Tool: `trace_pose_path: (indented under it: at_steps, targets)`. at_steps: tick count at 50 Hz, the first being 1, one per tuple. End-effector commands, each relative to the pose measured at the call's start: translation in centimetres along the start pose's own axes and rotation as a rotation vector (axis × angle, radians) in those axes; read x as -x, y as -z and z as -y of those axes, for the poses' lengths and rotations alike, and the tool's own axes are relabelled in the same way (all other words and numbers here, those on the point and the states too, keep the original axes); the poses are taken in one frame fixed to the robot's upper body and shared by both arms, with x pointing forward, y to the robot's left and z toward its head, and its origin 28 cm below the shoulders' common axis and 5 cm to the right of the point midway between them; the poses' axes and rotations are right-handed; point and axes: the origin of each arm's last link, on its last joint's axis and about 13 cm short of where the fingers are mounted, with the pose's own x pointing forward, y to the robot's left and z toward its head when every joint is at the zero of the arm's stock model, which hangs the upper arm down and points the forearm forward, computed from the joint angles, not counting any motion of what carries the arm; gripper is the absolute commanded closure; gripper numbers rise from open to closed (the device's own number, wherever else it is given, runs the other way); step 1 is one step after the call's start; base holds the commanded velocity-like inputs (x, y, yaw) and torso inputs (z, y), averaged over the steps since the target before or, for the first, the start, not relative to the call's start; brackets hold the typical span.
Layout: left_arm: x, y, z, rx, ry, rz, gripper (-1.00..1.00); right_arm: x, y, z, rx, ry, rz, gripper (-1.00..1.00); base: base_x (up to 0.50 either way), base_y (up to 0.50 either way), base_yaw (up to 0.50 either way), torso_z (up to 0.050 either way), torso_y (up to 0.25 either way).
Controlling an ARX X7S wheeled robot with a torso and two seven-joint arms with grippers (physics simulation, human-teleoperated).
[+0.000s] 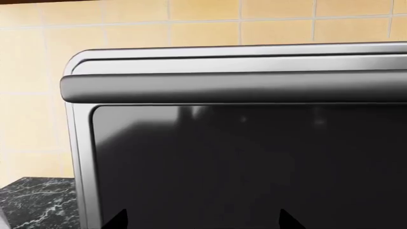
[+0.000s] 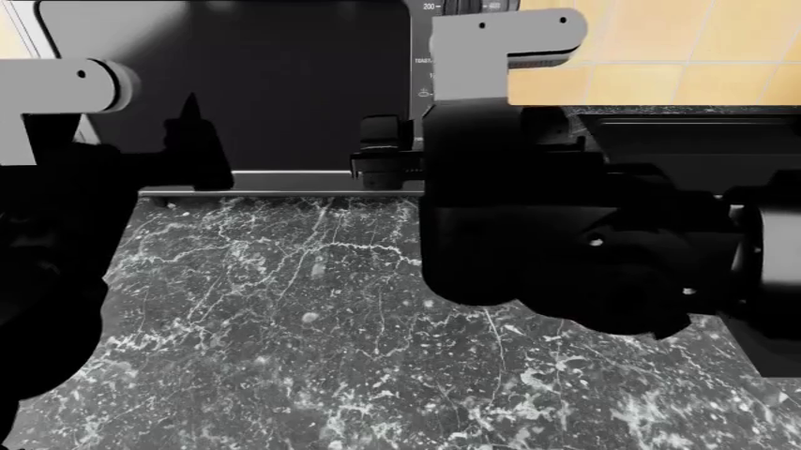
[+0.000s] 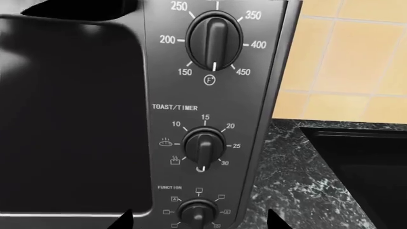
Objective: Turn on the toaster oven by setting the timer.
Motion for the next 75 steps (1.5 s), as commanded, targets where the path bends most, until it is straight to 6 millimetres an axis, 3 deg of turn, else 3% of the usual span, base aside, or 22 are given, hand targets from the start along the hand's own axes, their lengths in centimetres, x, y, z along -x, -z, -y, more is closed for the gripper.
trace_pose_path:
  at_steps: [1, 10, 37, 75]
  targets:
    - [0.6, -0.1, -0.2, 0.001, -0.001, 0.000, -1.00, -0.7, 0.3, -0.2, 0.004, 0.005, 0.004, -1.00, 0.00, 0.00, 0.00, 0.000, 0.000]
    - [1.1, -0.1, -0.3, 0.001, 0.000, -0.001, -1.00, -1.2, -0.1, -0.3, -0.007, 0.013, 0.011, -1.00, 0.00, 0.00, 0.00, 0.000, 0.000]
    - [-0.2, 0.1, 0.0, 0.001, 0.000, -0.003, -1.00, -2.3, 0.0, -0.5, -0.003, 0.021, 0.016, -1.00, 0.00, 0.00, 0.00, 0.000, 0.000]
    - [-0.3, 0.0, 0.0, 0.005, -0.003, -0.004, -1.00, -3.7, -0.1, -0.5, 0.003, 0.030, 0.024, -1.00, 0.00, 0.00, 0.00, 0.000, 0.000]
